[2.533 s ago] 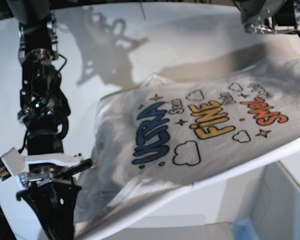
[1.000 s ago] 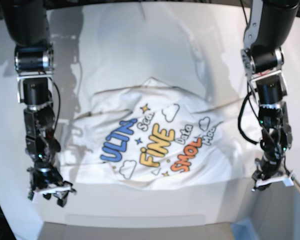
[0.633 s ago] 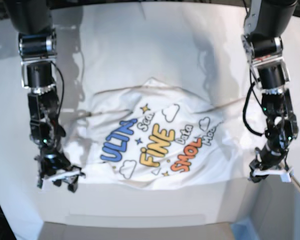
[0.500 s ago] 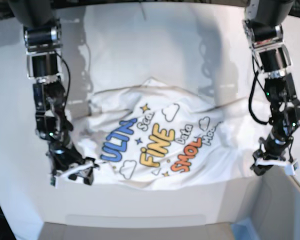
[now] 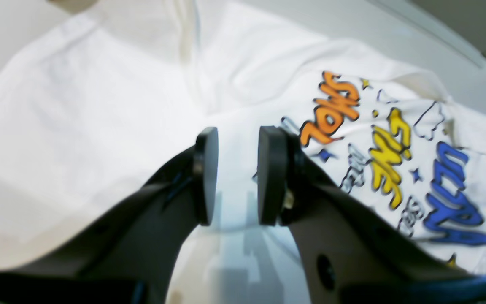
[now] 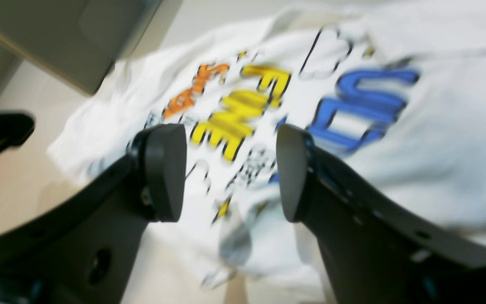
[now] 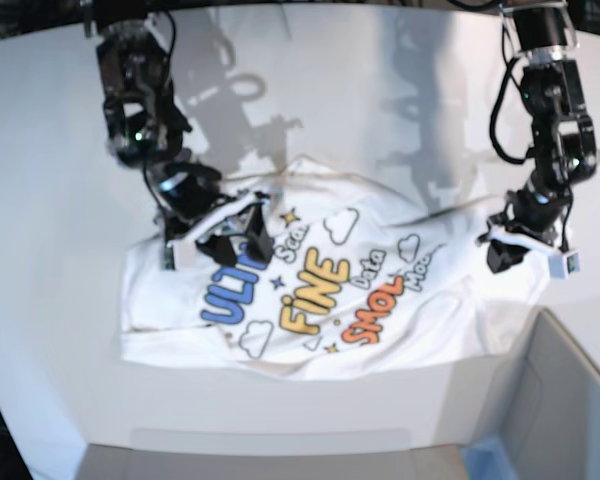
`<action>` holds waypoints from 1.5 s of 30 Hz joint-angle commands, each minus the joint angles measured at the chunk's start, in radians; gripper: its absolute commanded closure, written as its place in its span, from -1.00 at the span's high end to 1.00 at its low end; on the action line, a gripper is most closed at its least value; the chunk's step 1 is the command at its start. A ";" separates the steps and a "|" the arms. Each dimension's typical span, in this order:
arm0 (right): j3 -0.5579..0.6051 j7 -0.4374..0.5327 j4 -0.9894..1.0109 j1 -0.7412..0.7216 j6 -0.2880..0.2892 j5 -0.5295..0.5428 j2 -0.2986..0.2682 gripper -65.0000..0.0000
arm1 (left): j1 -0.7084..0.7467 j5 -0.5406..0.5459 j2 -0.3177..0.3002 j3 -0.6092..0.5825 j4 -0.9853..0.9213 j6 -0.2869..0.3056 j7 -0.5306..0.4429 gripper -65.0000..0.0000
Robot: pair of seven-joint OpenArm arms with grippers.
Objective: Layout the t-shirt on the table in an organized manner, then fold the t-shirt properly
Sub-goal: 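Release the shirt and regrasp its hem edge with both grippers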
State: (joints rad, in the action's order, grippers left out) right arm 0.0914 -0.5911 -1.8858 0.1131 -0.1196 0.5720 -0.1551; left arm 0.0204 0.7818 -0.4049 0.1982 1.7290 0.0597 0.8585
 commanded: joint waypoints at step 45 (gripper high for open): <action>-0.253 -0.125 0.295 -0.028 -0.245 0.233 0.096 0.04 | 0.074 0.001 -0.012 0.004 0.015 0.007 -0.020 -0.52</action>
State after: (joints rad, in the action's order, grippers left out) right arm -0.1638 -0.6987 -1.5852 0.0929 -0.3595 0.8055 -0.0582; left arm 0.1078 0.7788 -0.4015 0.1963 1.7252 0.0658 0.8608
